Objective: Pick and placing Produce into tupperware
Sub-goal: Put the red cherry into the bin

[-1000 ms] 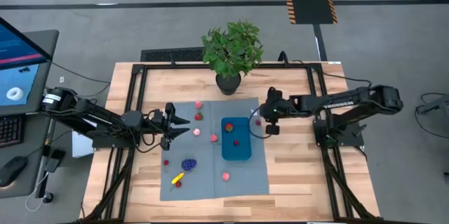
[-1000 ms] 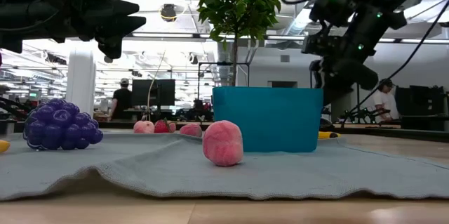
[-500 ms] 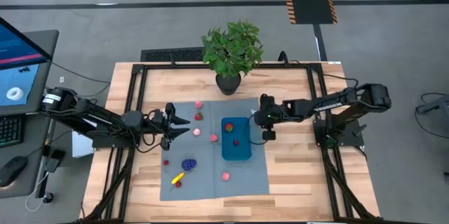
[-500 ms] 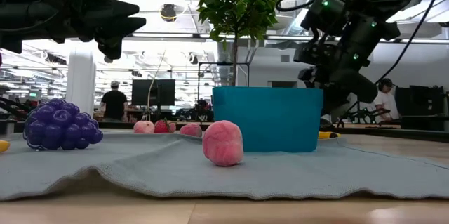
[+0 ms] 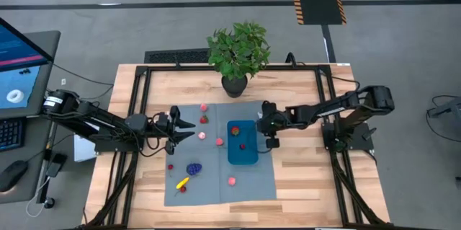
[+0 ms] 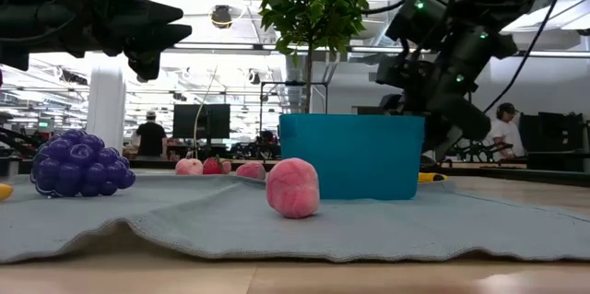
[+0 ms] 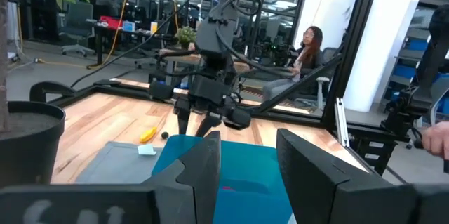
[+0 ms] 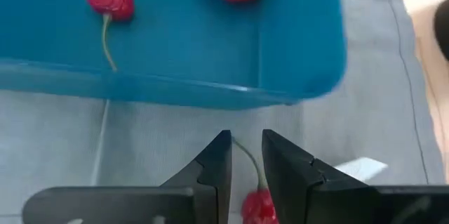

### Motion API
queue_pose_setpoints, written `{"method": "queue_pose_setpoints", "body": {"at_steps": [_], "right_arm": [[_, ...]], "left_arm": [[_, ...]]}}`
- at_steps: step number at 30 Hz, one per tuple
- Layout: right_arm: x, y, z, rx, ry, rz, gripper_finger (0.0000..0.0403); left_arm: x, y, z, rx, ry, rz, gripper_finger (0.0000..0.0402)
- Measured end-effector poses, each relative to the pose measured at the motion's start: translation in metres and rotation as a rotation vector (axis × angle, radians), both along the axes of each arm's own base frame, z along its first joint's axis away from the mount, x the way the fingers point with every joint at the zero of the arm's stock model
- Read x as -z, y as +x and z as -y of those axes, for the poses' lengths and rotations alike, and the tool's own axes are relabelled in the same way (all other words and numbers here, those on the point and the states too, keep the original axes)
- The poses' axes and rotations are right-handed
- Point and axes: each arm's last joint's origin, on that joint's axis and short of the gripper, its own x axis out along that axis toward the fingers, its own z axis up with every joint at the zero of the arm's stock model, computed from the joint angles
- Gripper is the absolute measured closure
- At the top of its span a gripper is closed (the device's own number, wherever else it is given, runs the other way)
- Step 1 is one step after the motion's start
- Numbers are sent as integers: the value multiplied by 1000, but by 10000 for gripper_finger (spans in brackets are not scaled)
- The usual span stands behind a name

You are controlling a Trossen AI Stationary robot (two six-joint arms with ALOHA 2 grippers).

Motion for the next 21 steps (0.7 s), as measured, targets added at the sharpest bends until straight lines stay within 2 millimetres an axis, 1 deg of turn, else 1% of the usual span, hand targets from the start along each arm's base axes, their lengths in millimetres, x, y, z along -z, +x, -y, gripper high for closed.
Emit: {"method": "queue_pose_setpoints", "body": {"at_steps": [3, 6, 8, 12, 17, 21], "right_arm": [[1, 8, 2, -9, -10, -14, 300], [5, 13, 8, 5, -11, -81, 300], [9, 12, 11, 14, -6, -139, 300], [10, 16, 12, 10, -9, -160, 300], [7, 14, 11, 8, -8, -165, 300], [8, 12, 15, 28, 1, -193, 305]], "left_arm": [[0, 1, 0, 0, 1, -8, 271], [0, 1, 0, 6, 1, -6, 271], [0, 1, 0, 6, 0, -6, 271], [-1, 1, 0, 7, -8, -5, 271], [-1, 1, 0, 7, -9, -4, 271], [-1, 1, 0, 8, -17, -3, 271]]}}
